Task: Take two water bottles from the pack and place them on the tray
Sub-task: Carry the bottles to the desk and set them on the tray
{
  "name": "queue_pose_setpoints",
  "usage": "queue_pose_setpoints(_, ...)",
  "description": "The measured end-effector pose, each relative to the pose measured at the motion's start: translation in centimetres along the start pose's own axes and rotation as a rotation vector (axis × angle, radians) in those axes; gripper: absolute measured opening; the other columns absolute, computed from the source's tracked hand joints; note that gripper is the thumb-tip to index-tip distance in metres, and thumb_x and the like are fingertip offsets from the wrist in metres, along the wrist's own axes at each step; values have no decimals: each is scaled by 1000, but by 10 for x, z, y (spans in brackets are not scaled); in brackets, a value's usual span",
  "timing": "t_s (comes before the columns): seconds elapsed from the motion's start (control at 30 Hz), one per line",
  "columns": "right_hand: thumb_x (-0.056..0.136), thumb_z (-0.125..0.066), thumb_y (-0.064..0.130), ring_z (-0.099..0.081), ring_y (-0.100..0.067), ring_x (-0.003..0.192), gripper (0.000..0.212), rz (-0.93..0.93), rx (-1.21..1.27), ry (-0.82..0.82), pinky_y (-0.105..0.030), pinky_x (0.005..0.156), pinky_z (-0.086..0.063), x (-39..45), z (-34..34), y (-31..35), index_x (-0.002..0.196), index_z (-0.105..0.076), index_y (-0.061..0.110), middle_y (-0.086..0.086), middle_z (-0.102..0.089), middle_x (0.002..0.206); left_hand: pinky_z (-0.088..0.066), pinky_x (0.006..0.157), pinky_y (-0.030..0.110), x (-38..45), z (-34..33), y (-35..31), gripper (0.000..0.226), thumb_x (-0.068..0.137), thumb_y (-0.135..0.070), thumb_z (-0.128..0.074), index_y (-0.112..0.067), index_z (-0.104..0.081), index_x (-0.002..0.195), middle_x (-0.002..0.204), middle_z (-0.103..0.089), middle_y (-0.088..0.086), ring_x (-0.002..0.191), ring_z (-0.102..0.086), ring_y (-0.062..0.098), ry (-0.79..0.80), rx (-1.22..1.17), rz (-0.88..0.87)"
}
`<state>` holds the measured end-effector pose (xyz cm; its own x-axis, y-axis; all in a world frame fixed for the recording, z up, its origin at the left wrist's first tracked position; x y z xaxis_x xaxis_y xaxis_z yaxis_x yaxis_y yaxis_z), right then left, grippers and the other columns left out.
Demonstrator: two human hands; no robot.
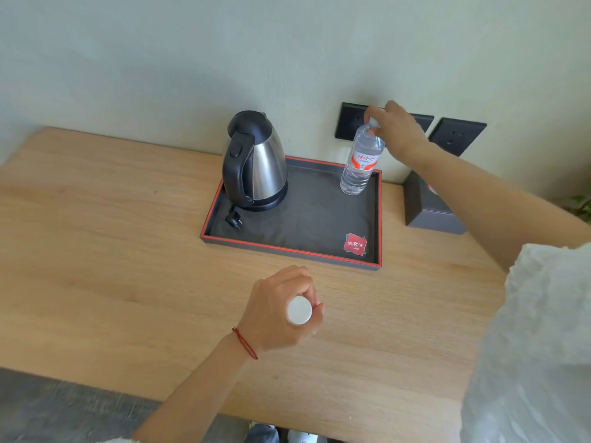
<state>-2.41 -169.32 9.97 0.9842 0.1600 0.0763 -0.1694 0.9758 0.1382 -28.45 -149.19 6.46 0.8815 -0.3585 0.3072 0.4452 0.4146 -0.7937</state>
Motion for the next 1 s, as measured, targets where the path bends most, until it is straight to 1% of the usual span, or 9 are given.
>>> queue_pose_setpoints(0.13,95,-50,9,-51,-43,102,27,-76,9,-39,-45,80,-48,1,1,-5,121,-50,7,-28,-46,119,-48,50,44,-2,1,1,20,71,-16,-65,-11,-51,57,63,-60,2,65,-62,26,6,-1,4)
queue_pose_setpoints(0.37,92,-56,10,-50,-41,109,30,-92,72,-41,-45,86,-48,8,4,8,122,-51,5,-27,-47,122,-49,52,44,-1,-1,1,19,71,-17,-66,-11,-53,59,65,-61,1,67,-63,24,32,-9,22)
queue_pose_setpoints(0.5,93,-54,9,-51,-42,107,28,-144,107,-87,-46,86,-48,1,2,0,121,-50,5,-27,-46,124,-52,63,44,-3,-2,6,22,69,-25,-76,-14,-58,65,73,-64,1,74,-65,22,138,-83,80)
queue_pose_setpoints(0.6,92,-53,7,-50,-41,107,28,-170,156,-111,-46,86,-47,-1,0,-6,120,-51,6,-27,-46,122,-54,72,38,-6,1,10,24,64,-18,-86,-10,-64,70,81,-68,6,80,-67,22,211,-219,116)
queue_pose_setpoints(0.67,92,-54,7,-50,-42,107,28,-166,171,-112,-46,87,-48,0,-1,-6,120,-51,7,-26,-46,122,-55,76,32,-8,4,12,23,63,-12,-87,-6,-67,74,87,-70,8,86,-68,19,247,-244,125)
queue_pose_setpoints(0.77,92,-55,8,-51,-42,107,27,-142,178,-90,-47,88,-48,3,0,-4,119,-52,6,-26,-47,122,-54,88,27,-11,7,16,28,63,-13,-87,-6,-71,86,98,-73,6,101,-68,14,311,-270,156)
queue_pose_setpoints(0.83,92,-56,8,-51,-42,107,27,-133,169,-77,-45,88,-48,5,0,-2,119,-53,6,-25,-48,123,-53,91,24,-10,9,20,33,60,-17,-89,-10,-74,89,100,-76,3,105,-68,8,332,-254,182)
queue_pose_setpoints(0.9,92,-56,8,-52,-41,108,27,-139,155,-74,-46,89,-49,6,0,-2,119,-54,5,-25,-49,123,-55,88,26,-3,14,26,34,56,-25,-90,-17,-77,86,95,-78,-1,100,-69,4,299,-236,242)
queue_pose_setpoints(1.0,92,-55,7,-51,-41,110,28,-172,155,-92,-45,88,-48,4,-1,-6,119,-55,5,-24,-49,123,-55,73,30,20,25,31,35,52,-38,-86,-19,-77,80,83,-78,-1,78,-70,4,175,-223,343)
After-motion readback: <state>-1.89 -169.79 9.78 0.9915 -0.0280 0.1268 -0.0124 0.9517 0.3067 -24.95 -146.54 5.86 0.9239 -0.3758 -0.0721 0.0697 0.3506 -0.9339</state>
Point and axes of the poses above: each hand's wrist, its own x-axis towards the middle knuckle, its own z-axis out of the back of the hand, y = z × x, the point moved 8 cm from there along x, towards the middle knuckle
